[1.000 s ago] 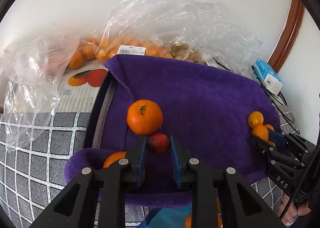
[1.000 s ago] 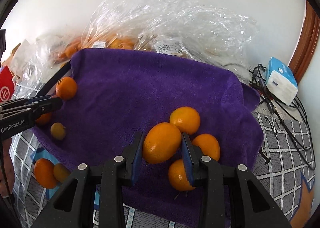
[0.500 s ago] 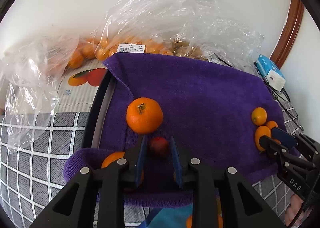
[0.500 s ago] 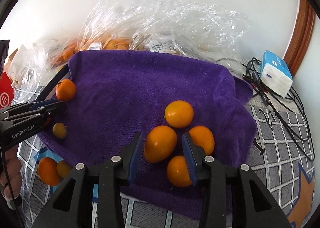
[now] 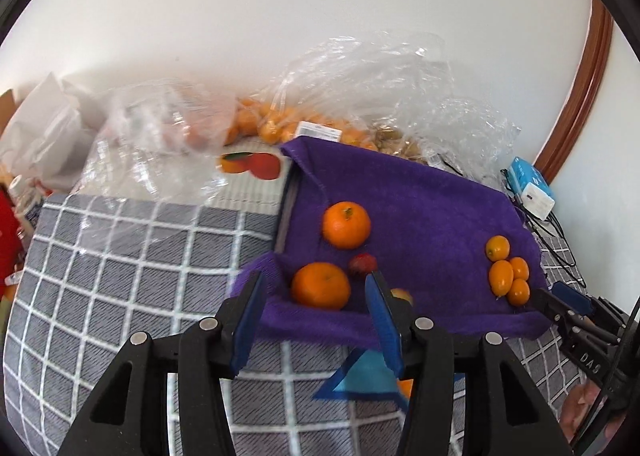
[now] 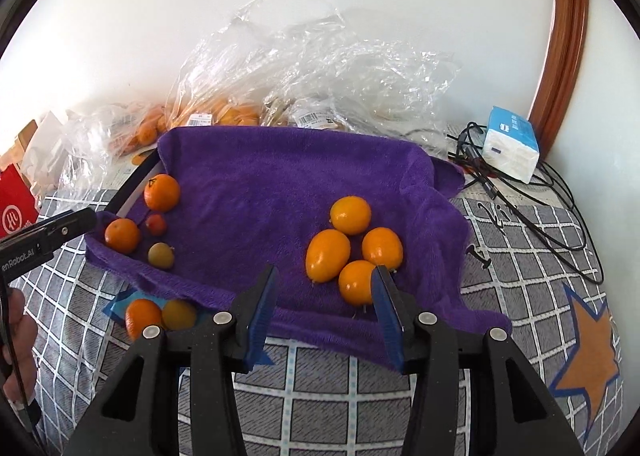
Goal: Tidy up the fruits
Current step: 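Move both open tools back to the blue star mat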
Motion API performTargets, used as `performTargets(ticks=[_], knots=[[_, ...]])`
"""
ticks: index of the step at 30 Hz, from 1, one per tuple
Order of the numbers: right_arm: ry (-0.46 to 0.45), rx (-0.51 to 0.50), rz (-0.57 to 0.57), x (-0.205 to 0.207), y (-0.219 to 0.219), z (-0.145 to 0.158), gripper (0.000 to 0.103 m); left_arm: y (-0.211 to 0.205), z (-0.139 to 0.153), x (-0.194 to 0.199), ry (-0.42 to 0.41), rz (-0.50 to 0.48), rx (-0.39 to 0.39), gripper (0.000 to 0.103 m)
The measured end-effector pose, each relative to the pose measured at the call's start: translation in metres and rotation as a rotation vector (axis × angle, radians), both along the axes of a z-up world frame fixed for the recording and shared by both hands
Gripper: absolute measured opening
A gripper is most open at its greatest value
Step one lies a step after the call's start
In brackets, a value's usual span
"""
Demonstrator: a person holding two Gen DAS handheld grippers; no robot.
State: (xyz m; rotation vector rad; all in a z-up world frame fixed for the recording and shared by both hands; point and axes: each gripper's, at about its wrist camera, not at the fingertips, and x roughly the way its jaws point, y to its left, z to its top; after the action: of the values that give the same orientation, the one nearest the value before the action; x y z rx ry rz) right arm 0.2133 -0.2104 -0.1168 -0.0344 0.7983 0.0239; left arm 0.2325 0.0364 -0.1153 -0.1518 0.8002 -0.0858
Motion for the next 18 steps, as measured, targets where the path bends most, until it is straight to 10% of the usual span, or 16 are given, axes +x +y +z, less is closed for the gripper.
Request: performTargets(ticks=[18], knots=[[0.063,0.062,0.043,-0.025,0.052,-0.027,0.048,0.077,-0.053,-0.052,0.049,0.105,-0.018,0.049]])
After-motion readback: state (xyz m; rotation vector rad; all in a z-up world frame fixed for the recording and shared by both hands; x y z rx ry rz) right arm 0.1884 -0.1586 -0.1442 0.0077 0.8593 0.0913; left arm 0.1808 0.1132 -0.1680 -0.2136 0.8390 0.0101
